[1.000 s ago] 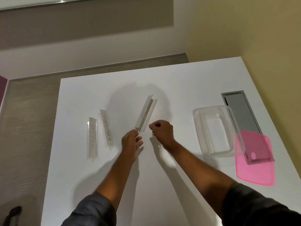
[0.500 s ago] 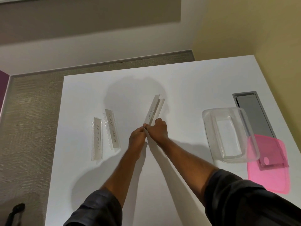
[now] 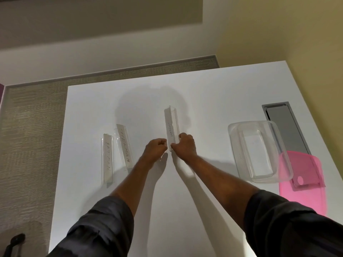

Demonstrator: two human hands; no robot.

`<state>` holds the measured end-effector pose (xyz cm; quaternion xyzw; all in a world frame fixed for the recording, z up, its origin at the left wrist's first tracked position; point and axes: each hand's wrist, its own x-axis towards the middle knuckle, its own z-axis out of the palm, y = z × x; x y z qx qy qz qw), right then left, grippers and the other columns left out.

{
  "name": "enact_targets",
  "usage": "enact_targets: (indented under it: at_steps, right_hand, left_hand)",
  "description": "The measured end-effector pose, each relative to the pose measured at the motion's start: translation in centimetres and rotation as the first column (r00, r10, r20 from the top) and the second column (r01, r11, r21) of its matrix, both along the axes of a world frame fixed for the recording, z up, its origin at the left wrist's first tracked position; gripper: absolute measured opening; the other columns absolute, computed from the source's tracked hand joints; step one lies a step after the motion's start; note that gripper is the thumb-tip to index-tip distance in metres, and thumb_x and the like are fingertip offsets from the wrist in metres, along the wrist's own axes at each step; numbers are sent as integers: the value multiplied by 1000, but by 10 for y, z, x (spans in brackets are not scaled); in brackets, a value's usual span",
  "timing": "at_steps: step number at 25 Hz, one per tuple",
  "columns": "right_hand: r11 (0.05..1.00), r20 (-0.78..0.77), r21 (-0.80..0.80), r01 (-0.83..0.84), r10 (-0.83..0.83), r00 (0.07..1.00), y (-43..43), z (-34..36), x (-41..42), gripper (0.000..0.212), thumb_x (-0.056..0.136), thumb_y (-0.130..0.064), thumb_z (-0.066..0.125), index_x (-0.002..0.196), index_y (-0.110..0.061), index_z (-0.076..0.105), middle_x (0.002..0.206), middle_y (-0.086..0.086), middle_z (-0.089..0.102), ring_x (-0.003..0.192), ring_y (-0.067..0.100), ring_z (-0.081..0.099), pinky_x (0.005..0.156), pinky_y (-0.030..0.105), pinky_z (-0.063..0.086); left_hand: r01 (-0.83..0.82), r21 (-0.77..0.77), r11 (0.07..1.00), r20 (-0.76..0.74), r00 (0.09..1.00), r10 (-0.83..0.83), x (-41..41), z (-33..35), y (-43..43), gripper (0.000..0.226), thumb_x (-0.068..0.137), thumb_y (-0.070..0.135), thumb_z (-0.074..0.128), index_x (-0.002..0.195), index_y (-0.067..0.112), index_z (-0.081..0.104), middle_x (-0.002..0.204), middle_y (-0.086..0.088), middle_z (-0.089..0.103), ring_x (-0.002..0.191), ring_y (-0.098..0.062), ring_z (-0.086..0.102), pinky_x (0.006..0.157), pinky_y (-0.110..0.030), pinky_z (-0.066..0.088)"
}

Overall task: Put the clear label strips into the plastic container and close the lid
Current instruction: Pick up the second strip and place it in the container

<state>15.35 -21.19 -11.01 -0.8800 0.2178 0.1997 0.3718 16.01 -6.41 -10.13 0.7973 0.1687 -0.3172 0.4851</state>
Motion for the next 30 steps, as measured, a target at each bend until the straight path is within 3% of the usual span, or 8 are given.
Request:
enact_targets:
  at_steps: [3,5,7,10,12,15,21,30]
  right_hand:
    - [998,-26,-13,-67,67,997,-9,-1,-1,48,85,-17,75,130,-5,63,128,16,62,118,35,64,90,39,59]
    - [994,-40,-17,-111,110,993,-17,-3,-1,51,85,-14,73,135,-8,63,132,14,61,122,33,62,95,40,58]
    - [988,-41,-34,-152,151,988,-25,-4,-2,49,86,-12,70,134,-10,65,131,14,61,122,32,61,92,36,55]
    - [977,-13,-52,-208,208,978,-37,-5,-4,39,86,-7,67,125,-8,71,123,17,65,116,35,63,86,33,50]
    - [969,-5,-56,-239,239,971,-45,-5,-4,38,86,-4,67,123,-8,74,121,18,68,115,35,63,87,32,49]
    - [964,-1,-44,-263,263,965,-56,-3,-4,40,87,-3,69,125,-10,75,127,16,69,119,32,64,96,32,51]
    - [962,38,-50,-267,269,962,-75,0,-11,40,94,-4,67,133,-9,73,136,13,70,129,30,64,110,40,51]
    - [985,72,-55,-163,167,983,-98,12,-15,24,91,2,63,105,3,82,112,16,80,107,34,72,92,45,57]
  left_hand:
    - [-21,-16,1000,-72,997,20,23,4,1,63,103,11,64,162,9,45,152,-14,61,123,-34,70,94,-44,58]
    - [-28,17,999,-27,999,28,38,6,3,65,100,7,65,161,5,44,138,-14,65,115,-31,69,91,-42,57]
    - [-35,82,996,42,999,31,49,6,7,62,100,2,62,159,4,44,130,-11,62,126,-34,65,103,-44,57]
    - [-60,134,989,97,994,47,58,6,12,71,99,-1,57,167,12,41,161,-14,54,151,-36,51,121,-51,49]
    - [-68,143,987,159,986,45,57,4,13,64,101,4,62,162,15,50,159,-13,59,146,-36,56,119,-54,51]
    - [-132,109,985,213,971,106,51,1,13,40,104,16,66,144,15,69,131,-4,74,132,-36,66,111,-55,56]
    - [-148,134,980,214,970,117,44,2,15,38,103,11,69,141,13,69,137,-10,75,128,-31,69,108,-50,60]
    - [-153,104,983,239,963,125,25,13,7,42,100,3,67,141,10,73,133,-13,77,124,-34,73,108,-51,61]
